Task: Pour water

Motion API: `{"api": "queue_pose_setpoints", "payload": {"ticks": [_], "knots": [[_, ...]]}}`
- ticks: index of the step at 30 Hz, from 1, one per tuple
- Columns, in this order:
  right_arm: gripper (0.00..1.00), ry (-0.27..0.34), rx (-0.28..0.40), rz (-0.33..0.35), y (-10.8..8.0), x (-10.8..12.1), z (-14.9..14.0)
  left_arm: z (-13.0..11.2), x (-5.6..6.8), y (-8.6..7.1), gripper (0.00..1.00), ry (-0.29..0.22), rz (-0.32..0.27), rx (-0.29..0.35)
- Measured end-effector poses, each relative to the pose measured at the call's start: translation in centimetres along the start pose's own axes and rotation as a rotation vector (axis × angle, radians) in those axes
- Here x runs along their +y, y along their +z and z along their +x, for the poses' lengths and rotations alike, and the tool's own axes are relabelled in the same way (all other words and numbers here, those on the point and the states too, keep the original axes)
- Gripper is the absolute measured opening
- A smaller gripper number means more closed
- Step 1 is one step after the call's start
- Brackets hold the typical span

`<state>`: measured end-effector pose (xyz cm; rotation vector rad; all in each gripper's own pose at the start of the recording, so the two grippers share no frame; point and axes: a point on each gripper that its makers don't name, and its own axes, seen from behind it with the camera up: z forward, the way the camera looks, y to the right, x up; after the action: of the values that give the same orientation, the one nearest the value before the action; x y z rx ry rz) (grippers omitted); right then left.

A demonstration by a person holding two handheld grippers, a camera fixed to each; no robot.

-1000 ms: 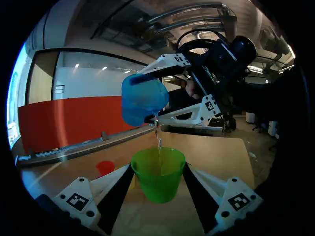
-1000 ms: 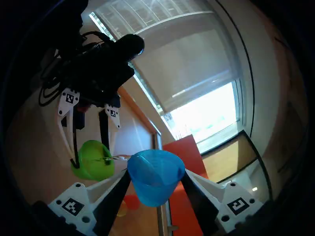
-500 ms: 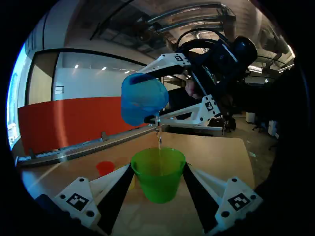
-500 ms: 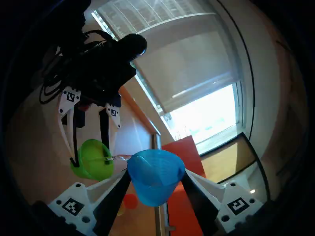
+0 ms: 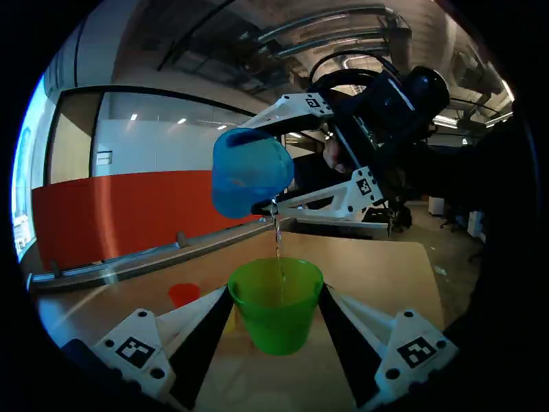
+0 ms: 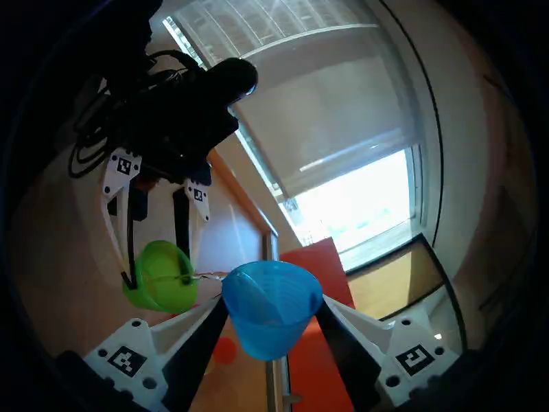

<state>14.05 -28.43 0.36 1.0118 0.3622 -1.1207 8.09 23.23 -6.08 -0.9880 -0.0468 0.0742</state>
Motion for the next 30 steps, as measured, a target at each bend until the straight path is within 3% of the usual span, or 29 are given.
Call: {"api": "queue_pose_setpoints", "payload": {"ticks": [30], "knots": [[0.91,-0.059,-0.001,-0.007,0.37,0.39,-0.03,0.11,0.21,0.05,0.86,0.003,-0.004,0.0]]}}
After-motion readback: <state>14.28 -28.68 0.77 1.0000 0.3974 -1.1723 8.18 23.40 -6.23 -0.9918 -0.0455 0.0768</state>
